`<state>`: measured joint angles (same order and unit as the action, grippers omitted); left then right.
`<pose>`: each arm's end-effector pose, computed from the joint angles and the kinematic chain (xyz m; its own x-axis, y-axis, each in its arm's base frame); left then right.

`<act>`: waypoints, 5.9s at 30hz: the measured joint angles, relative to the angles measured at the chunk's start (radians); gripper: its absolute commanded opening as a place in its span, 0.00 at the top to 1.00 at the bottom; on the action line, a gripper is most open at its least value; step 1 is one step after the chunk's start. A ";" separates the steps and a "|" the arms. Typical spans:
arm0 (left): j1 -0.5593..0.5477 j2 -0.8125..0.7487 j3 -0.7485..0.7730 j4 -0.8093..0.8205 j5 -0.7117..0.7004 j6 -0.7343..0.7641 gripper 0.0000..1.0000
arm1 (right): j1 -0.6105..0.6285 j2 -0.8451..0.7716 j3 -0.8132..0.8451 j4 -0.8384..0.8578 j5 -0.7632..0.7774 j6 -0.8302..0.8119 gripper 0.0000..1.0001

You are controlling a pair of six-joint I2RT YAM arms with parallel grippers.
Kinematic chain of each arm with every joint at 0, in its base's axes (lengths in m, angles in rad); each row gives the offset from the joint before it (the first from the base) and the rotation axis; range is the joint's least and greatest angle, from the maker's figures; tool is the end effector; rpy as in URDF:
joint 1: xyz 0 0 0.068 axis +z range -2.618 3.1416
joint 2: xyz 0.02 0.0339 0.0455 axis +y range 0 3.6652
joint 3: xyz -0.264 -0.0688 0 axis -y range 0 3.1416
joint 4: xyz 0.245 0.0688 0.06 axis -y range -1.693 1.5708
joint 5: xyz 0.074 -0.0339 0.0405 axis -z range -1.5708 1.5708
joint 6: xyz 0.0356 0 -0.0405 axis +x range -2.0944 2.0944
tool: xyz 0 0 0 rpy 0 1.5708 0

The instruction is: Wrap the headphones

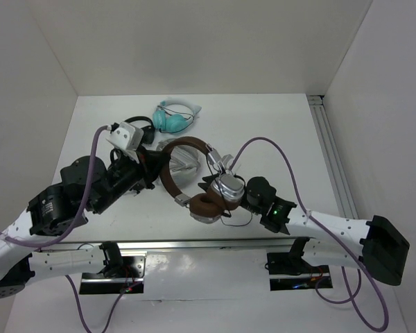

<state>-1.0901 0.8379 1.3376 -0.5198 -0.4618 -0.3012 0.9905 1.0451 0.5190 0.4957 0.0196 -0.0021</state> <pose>0.0767 -0.1128 0.4776 -0.1833 -0.2230 -0.9574 0.5586 0.7778 -0.2881 0.1317 0.1995 0.2674 -0.0149 -0.0266 -0.9995 -0.8254 0.5645 -0.0027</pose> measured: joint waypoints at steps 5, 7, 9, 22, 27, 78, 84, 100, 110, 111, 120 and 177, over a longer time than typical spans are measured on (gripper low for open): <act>0.000 0.014 0.007 0.002 -0.085 -0.098 1.00 | -0.076 0.079 -0.056 0.146 -0.089 0.079 0.65; 0.000 0.021 0.011 0.000 -0.110 -0.132 1.00 | -0.099 0.123 -0.077 0.200 -0.123 0.114 0.65; 0.000 0.030 0.014 0.000 -0.148 -0.176 1.00 | -0.111 0.174 -0.090 0.241 -0.150 0.139 0.65; -0.001 0.071 0.098 -0.103 -0.491 -0.459 1.00 | -0.113 0.380 -0.226 0.452 -0.259 0.250 0.69; 0.000 0.118 0.145 -0.176 -0.568 -0.575 1.00 | -0.088 0.404 -0.253 0.493 -0.260 0.272 0.89; 0.505 0.138 -0.304 -0.424 -0.313 -0.939 1.00 | 0.685 0.219 0.517 -0.500 0.565 0.174 1.00; 0.470 0.140 -0.317 -0.472 -0.328 -0.999 1.00 | 0.685 0.222 0.573 -0.529 0.572 0.164 1.00; 0.478 0.262 -0.236 -0.581 -0.342 -1.004 1.00 | 0.684 0.298 0.841 -0.826 0.565 0.110 1.00; 0.494 0.240 -0.268 -0.537 -0.276 -0.926 1.00 | 0.682 0.298 0.967 -1.049 0.581 0.097 1.00; 0.494 0.230 -0.282 -0.518 -0.265 -0.893 1.00 | 0.682 0.298 0.967 -1.062 0.593 0.092 1.00; 0.493 0.157 -0.348 -0.375 -0.114 -0.560 1.00 | 0.683 0.250 0.931 -1.147 0.684 0.004 1.00; 0.224 0.024 0.010 -0.345 0.152 -0.158 1.00 | -0.260 0.364 0.262 0.090 -0.546 0.146 0.92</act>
<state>-0.8658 0.8623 1.3476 -0.8646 -0.3099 -0.4595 0.7303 1.4086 0.7807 0.5861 -0.5266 0.1440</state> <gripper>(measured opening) 0.066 0.081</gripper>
